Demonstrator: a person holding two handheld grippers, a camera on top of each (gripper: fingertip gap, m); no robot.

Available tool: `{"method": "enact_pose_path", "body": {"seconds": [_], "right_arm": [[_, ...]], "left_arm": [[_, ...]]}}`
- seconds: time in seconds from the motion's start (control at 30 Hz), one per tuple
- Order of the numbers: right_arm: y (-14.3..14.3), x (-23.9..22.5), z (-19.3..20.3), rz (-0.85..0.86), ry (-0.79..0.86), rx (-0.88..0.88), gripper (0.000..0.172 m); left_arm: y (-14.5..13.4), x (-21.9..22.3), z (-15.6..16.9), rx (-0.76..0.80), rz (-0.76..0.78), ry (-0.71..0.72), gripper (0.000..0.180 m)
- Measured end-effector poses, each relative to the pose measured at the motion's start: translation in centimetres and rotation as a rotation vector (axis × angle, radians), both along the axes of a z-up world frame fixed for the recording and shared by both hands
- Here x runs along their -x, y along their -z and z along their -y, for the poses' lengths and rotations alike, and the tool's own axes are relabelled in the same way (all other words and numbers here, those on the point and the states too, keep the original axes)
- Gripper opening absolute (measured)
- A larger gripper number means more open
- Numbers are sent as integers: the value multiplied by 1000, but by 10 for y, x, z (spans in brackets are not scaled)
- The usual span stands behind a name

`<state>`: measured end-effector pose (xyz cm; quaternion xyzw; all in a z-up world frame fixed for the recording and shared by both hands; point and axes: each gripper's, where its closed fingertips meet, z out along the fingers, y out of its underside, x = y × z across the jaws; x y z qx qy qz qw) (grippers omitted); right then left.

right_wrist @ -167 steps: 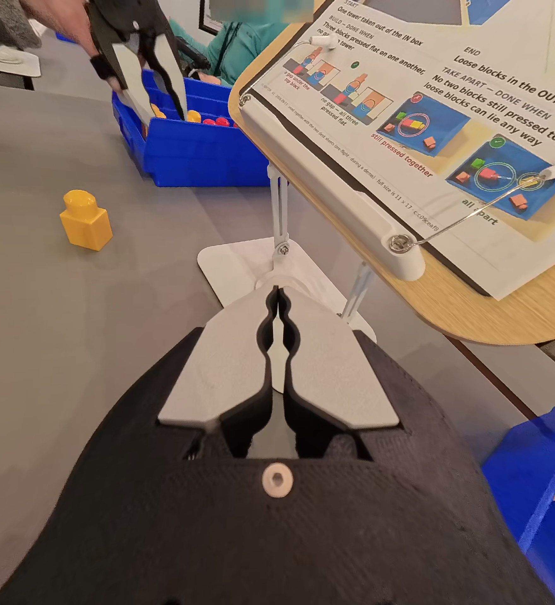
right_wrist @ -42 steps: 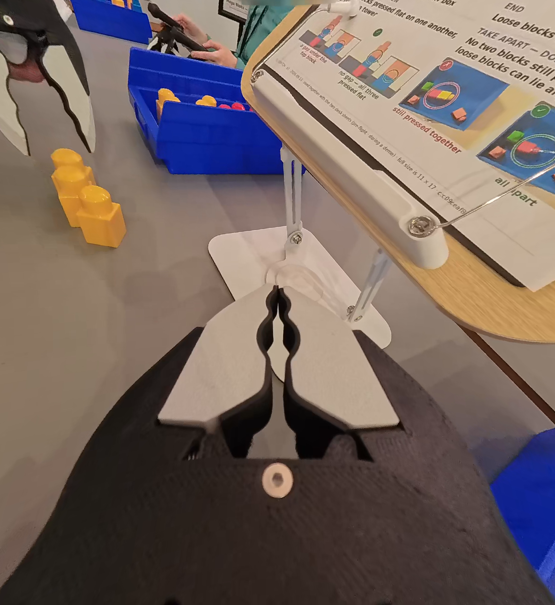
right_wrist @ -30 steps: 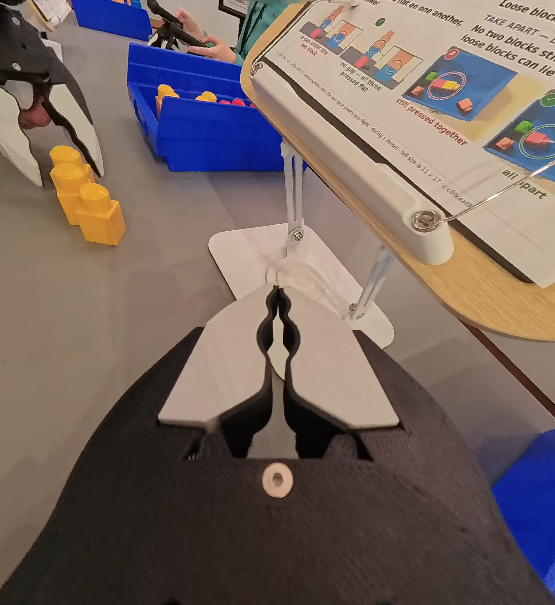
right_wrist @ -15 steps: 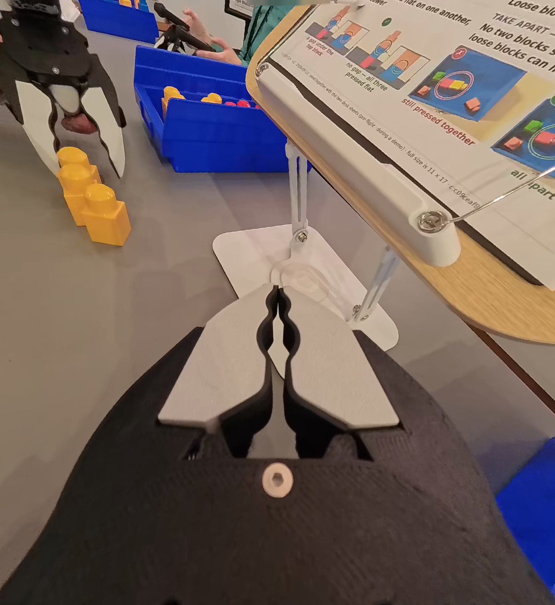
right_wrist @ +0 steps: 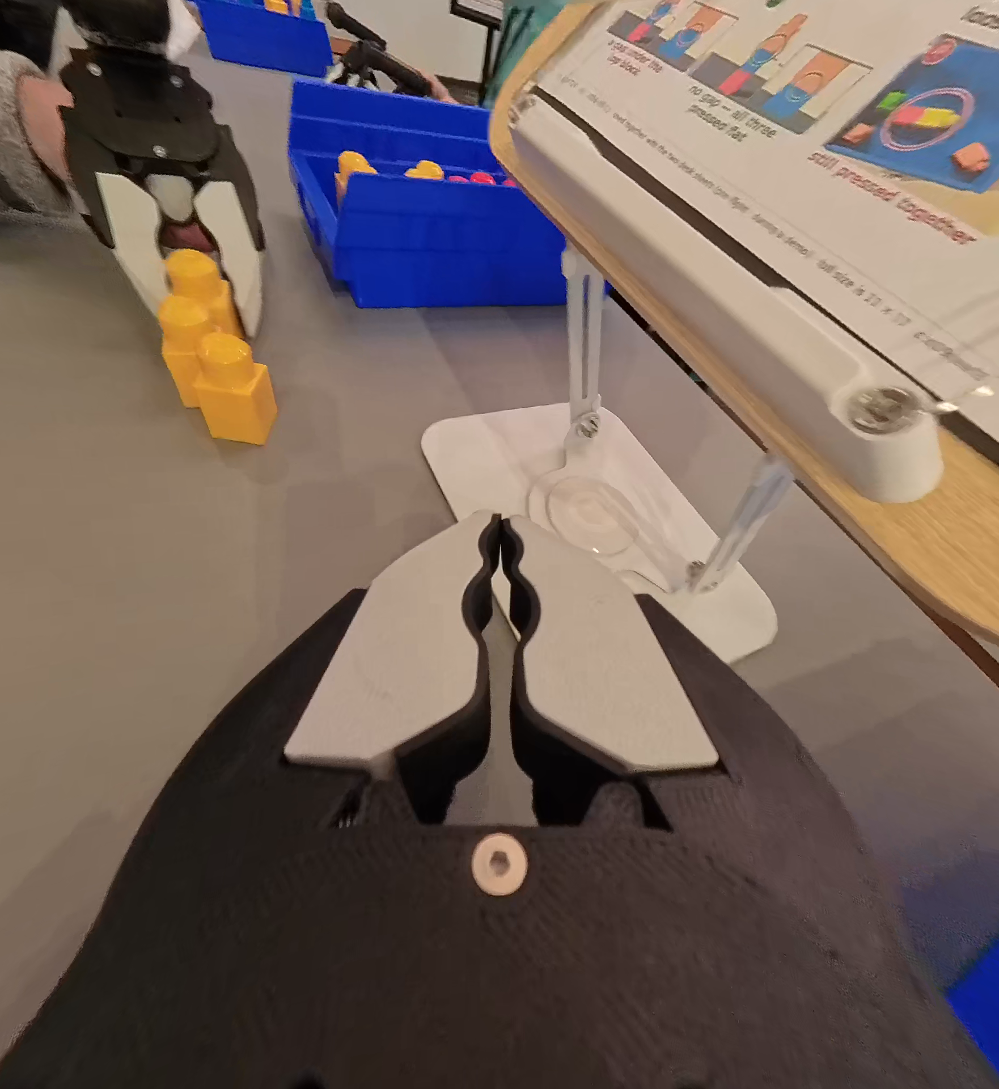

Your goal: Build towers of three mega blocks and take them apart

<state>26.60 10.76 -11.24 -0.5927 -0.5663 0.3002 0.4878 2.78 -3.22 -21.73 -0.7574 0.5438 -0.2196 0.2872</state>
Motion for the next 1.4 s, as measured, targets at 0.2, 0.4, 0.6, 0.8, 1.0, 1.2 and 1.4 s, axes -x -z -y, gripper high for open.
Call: {"method": "enact_pose_path", "body": {"seconds": [0.2, 0.4, 0.6, 0.8, 1.0, 1.2, 1.4], "right_arm": [[14, 59, 49, 34, -140, 127, 3], [49, 127, 94, 187, -207, 206, 30], [81, 153, 111, 312, -194, 267, 47], [97, 168, 118, 399, -160, 241, 47], [98, 174, 113, 440, -127, 109, 37], [47, 169, 103, 237, -174, 125, 37], [-14, 171, 125, 37, -328, 24, 37]], "left_arm": [[-10, 2, -8, -44, -75, -120, 37], [-10, 9, -11, -36, -52, -208, 37], [-9, 17, -8, -33, -43, -252, 37], [-6, 19, -7, -22, -43, -277, 37], [-7, 15, -6, -22, -40, -283, 37], [-25, 16, -3, -63, -53, -277, 37], [-52, 1, -4, -160, -157, -238, 37]]}}
